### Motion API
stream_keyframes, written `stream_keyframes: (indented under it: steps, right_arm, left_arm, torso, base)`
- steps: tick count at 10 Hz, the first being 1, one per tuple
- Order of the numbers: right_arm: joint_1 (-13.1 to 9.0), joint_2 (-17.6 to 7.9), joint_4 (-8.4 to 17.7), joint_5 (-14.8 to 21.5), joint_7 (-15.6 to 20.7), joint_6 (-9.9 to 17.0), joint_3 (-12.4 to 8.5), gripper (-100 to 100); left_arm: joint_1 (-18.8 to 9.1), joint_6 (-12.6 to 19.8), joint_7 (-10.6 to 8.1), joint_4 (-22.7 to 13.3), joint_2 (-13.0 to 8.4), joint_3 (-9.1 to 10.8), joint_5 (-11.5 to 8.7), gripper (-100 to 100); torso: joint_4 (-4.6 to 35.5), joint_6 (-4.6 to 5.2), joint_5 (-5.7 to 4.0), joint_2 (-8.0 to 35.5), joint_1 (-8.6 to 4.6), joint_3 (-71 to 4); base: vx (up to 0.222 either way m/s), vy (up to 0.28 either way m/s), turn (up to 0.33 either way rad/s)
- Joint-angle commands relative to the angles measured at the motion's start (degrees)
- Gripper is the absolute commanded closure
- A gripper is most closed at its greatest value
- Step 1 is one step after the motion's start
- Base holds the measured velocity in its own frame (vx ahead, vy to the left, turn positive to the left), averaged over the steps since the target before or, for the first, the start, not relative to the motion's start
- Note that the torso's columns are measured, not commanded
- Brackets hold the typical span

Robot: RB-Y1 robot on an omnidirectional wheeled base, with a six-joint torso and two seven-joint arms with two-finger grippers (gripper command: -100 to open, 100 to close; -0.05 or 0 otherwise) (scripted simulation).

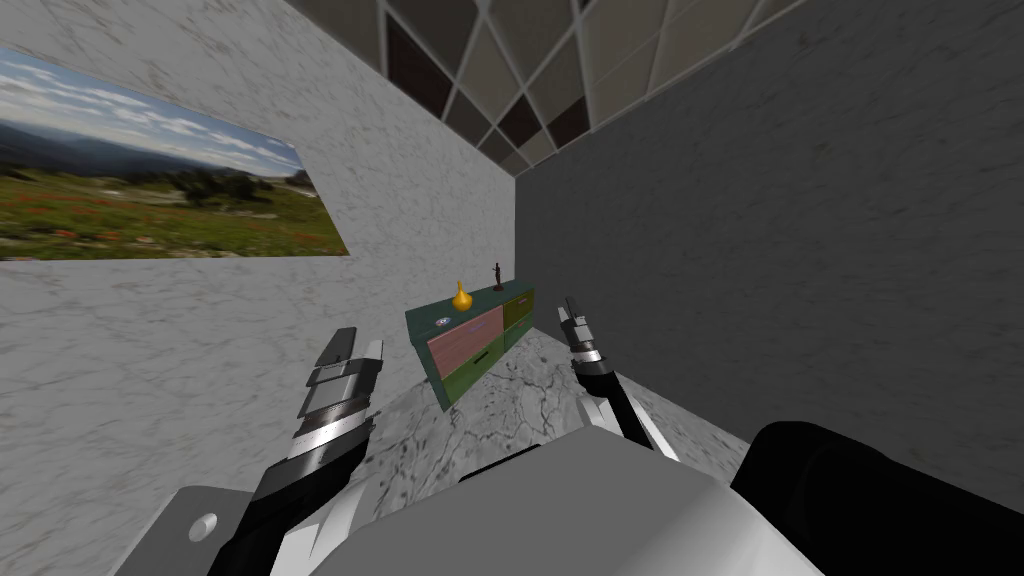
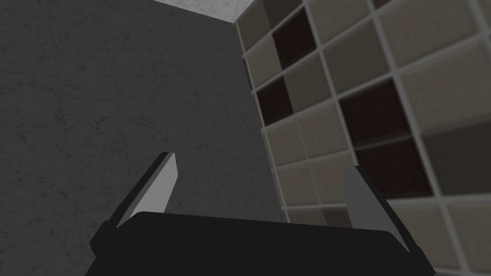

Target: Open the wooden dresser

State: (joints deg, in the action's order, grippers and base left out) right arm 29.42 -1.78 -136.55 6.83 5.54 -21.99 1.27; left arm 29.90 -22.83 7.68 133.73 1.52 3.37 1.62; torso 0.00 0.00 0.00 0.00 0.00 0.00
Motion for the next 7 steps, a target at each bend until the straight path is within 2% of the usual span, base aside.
stream_keyframes:
  steps: [1,7]
  right_arm:
    - [0.0,0.0,0.0,0.0,0.0,0.0,0.0,0]
    - [0.0,0.0,0.0,0.0,0.0,0.0,0.0,0]
  left_arm:
    - [0.0,0.0,0.0,0.0,0.0,0.0,0.0,0]
    - [0.0,0.0,0.0,0.0,0.0,0.0,0.0,0]
  torso:
    - [2.3,0.0,0.0,2.3,0.0,-4.7]
    - [26.9,0.0,0.0,26.9,0.0,-53.8]
  base:
    - [0.0,0.0,0.0]
    - [0.0,0.0,0.0]
